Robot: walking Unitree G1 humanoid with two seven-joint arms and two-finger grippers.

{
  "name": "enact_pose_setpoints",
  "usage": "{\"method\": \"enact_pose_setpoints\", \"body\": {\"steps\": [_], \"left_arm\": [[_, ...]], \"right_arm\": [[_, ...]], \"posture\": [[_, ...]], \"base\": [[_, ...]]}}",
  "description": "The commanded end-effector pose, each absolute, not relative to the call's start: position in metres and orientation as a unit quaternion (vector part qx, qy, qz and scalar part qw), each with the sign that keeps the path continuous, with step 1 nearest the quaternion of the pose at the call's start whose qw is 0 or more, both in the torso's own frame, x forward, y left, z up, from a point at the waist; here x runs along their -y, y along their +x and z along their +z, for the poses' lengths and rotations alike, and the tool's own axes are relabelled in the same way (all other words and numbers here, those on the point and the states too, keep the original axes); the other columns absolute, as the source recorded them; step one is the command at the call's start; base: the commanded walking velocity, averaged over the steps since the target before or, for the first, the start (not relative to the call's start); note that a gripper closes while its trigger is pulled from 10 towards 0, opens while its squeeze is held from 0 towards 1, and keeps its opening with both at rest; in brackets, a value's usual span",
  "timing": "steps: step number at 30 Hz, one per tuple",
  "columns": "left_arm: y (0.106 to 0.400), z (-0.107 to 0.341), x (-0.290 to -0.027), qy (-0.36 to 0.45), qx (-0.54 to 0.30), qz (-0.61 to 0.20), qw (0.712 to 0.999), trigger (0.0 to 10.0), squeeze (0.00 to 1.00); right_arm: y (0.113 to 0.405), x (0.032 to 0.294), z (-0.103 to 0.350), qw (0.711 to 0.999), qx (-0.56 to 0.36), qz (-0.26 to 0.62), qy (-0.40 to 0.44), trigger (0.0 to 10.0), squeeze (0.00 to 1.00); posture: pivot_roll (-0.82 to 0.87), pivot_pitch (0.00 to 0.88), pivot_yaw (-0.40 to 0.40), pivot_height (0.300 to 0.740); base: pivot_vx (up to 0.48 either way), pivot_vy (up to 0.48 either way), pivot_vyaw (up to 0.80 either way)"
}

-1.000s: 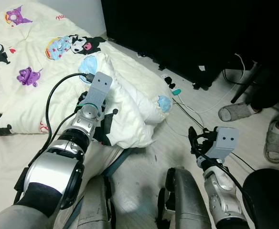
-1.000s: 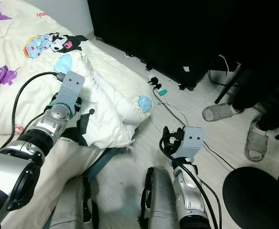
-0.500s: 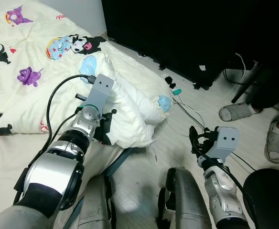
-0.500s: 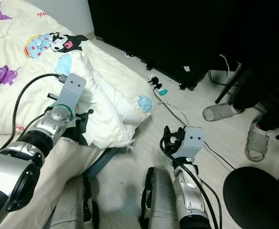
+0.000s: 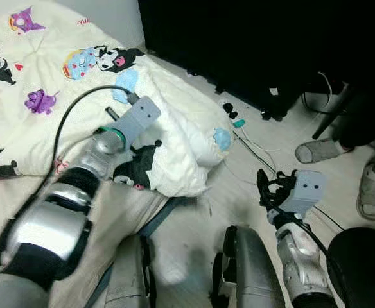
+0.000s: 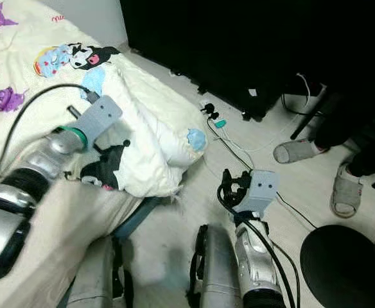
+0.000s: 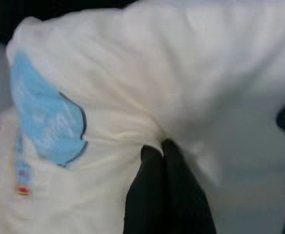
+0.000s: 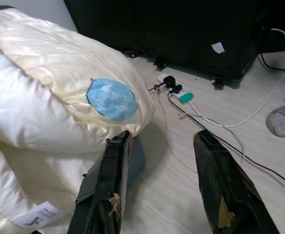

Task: Clean up the room

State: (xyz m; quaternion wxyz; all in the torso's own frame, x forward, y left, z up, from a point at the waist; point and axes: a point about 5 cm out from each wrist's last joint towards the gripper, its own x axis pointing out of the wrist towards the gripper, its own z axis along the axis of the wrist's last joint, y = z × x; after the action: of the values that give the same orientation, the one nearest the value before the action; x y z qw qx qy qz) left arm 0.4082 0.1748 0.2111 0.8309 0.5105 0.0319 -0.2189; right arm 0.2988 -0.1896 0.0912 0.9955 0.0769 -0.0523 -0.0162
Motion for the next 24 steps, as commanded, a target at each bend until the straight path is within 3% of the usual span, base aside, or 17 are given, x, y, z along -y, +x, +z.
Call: {"method": "enact_pose_setpoints", "body": {"steps": [1,3,5,6,9,12,14,15,16,17,20,22,24], "left_arm": [[0.404,0.204,-0.176,0.550,-0.043,-0.256,0.794,10.0,0.00],[0.395,0.205,-0.198,0.628,-0.058,-0.290,0.719,10.0,0.00],[0.389,0.205,-0.209,0.659,-0.074,-0.316,0.678,10.0,0.00],[0.389,0.205,-0.209,0.659,-0.074,-0.316,0.678,10.0,0.00],[0.376,0.203,-0.223,0.677,-0.104,-0.371,0.627,10.0,0.00],[0.367,0.199,-0.228,0.670,-0.121,-0.412,0.605,10.0,0.00],[0.348,0.189,-0.233,0.656,-0.143,-0.480,0.564,10.0,0.00],[0.348,0.189,-0.233,0.656,-0.143,-0.480,0.564,10.0,0.00],[0.333,0.181,-0.237,0.648,-0.156,-0.521,0.533,10.0,0.00],[0.333,0.181,-0.237,0.648,-0.156,-0.521,0.533,10.0,0.00],[0.299,0.161,-0.245,0.619,-0.184,-0.594,0.480,10.0,0.00],[0.289,0.155,-0.247,0.609,-0.193,-0.610,0.469,10.0,0.00],[0.270,0.137,-0.256,0.603,-0.218,-0.635,0.430,10.0,0.00]], "right_arm": [[0.294,0.192,0.082,0.996,0.037,-0.021,0.078,10.0,0.00],[0.296,0.190,0.082,0.996,0.036,-0.018,0.079,10.0,0.00],[0.296,0.188,0.082,0.996,0.035,-0.015,0.080,10.0,0.00],[0.296,0.188,0.082,0.996,0.035,-0.015,0.080,10.0,0.00],[0.296,0.187,0.082,0.996,0.034,-0.013,0.081,10.0,0.00],[0.296,0.187,0.081,0.996,0.033,-0.013,0.081,10.0,0.00],[0.295,0.188,0.081,0.996,0.032,-0.013,0.081,10.0,0.00],[0.295,0.188,0.081,0.996,0.032,-0.013,0.081,10.0,0.00],[0.294,0.189,0.080,0.996,0.032,-0.014,0.081,10.0,0.00],[0.294,0.189,0.080,0.996,0.032,-0.014,0.081,10.0,0.00],[0.293,0.189,0.078,0.996,0.029,-0.016,0.081,10.0,0.00],[0.292,0.189,0.078,0.996,0.028,-0.017,0.081,10.0,0.00],[0.292,0.188,0.076,0.996,0.026,-0.017,0.082,10.0,0.00]], "posture": [[0.01,0.259,0.116,0.606],[0.02,0.264,0.110,0.606],[0.02,0.266,0.107,0.606],[0.02,0.266,0.107,0.606],[0.02,0.267,0.105,0.606],[0.03,0.270,0.107,0.606],[0.03,0.271,0.109,0.606],[0.03,0.271,0.109,0.606],[0.03,0.273,0.110,0.606],[0.03,0.273,0.110,0.606],[0.04,0.279,0.115,0.606],[0.04,0.278,0.116,0.606],[0.04,0.279,0.115,0.606]], "base": [[0.000,0.000,0.00],[0.000,0.000,0.00],[0.000,0.000,0.00],[0.000,0.000,0.00],[0.000,0.000,0.00],[0.000,0.000,0.00],[0.000,0.000,0.00],[0.000,0.000,0.00],[0.000,0.000,0.00],[0.000,0.000,0.00],[0.000,0.000,0.00],[0.000,0.000,0.00],[0.000,0.000,0.00]]}}
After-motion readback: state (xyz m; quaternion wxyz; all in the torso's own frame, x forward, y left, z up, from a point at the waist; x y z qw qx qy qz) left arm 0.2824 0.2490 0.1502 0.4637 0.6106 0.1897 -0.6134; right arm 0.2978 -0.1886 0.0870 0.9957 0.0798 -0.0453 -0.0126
